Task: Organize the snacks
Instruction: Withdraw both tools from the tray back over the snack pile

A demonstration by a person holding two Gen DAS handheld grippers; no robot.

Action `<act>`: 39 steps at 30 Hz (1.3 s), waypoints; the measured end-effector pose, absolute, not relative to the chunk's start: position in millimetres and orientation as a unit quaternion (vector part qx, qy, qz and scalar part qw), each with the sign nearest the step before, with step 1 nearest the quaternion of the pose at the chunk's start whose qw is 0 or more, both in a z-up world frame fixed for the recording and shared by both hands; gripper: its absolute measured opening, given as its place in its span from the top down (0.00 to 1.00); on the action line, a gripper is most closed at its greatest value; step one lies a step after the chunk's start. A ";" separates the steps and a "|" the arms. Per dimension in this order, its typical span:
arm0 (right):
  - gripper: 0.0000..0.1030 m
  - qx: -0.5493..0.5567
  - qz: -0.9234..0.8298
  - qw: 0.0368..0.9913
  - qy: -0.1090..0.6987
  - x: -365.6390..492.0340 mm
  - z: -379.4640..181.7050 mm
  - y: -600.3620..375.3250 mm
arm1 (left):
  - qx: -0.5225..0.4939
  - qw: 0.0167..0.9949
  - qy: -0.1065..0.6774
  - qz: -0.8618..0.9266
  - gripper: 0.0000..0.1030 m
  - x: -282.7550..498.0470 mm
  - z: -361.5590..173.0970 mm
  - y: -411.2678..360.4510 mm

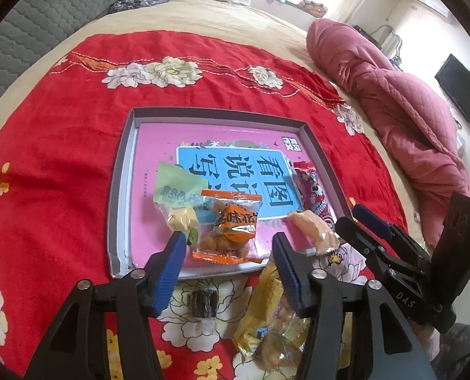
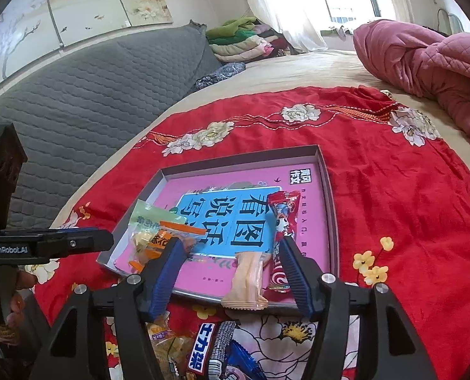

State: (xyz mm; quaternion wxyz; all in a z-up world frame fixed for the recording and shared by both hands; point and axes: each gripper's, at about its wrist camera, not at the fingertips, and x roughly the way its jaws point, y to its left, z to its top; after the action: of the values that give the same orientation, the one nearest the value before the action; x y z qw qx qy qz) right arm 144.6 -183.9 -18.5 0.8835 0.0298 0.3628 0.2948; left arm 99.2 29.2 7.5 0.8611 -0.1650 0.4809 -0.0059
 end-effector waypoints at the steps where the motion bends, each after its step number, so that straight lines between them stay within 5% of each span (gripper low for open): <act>1: 0.39 0.031 0.295 0.883 0.363 144.6 -18.3 -184.9 | -0.164 0.861 0.481 -0.006 0.42 99.1 7.5 28.6; 39: 0.32 -0.032 0.341 0.869 0.357 82.3 -2.5 -173.4 | -0.159 0.850 0.502 -0.029 0.42 76.2 -1.1 18.4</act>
State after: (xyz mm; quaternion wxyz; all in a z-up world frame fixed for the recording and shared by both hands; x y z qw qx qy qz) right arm 82.3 -173.4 -2.5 0.8688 -0.0320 0.3572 0.3413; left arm 76.2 18.4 -1.1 0.8497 -0.1594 0.5017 -0.0288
